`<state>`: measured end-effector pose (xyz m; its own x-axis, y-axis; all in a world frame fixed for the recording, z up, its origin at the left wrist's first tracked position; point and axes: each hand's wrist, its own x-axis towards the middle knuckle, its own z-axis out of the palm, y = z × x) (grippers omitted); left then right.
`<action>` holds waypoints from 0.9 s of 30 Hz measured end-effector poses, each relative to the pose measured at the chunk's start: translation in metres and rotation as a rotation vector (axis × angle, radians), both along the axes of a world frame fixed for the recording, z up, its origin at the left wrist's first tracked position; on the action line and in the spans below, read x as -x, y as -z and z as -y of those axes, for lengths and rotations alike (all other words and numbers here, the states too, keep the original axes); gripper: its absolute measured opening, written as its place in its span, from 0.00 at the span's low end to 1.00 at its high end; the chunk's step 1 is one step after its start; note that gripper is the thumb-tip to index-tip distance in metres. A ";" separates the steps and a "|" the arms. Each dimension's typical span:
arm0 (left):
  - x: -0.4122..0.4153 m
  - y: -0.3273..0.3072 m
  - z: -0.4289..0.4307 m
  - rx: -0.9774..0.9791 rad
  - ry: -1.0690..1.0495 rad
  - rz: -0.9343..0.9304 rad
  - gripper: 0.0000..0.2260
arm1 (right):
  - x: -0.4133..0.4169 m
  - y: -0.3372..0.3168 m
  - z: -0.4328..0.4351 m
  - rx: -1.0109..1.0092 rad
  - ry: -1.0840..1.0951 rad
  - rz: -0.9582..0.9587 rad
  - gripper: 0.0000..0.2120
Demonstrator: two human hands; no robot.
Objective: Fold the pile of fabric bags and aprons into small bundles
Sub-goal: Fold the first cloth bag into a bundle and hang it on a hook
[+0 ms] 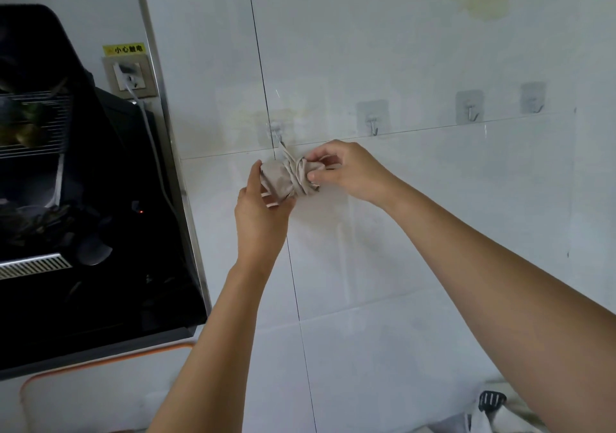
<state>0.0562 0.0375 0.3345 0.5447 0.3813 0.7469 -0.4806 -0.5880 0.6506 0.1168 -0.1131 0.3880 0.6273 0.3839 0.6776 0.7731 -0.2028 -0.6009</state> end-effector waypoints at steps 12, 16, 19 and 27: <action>0.011 -0.034 -0.028 -0.043 0.397 -0.181 0.18 | 0.004 0.018 -0.010 -0.136 -0.330 -0.229 0.18; 0.012 -0.042 -0.034 -0.097 0.439 -0.241 0.17 | 0.002 0.026 -0.019 -0.149 -0.346 -0.256 0.20; 0.015 -0.053 -0.035 -0.290 0.273 -0.341 0.17 | 0.002 0.027 -0.023 -0.182 -0.291 -0.211 0.18; 0.012 -0.039 -0.010 -0.227 -0.071 -0.032 0.18 | 0.002 0.029 -0.023 -0.247 -0.224 -0.090 0.13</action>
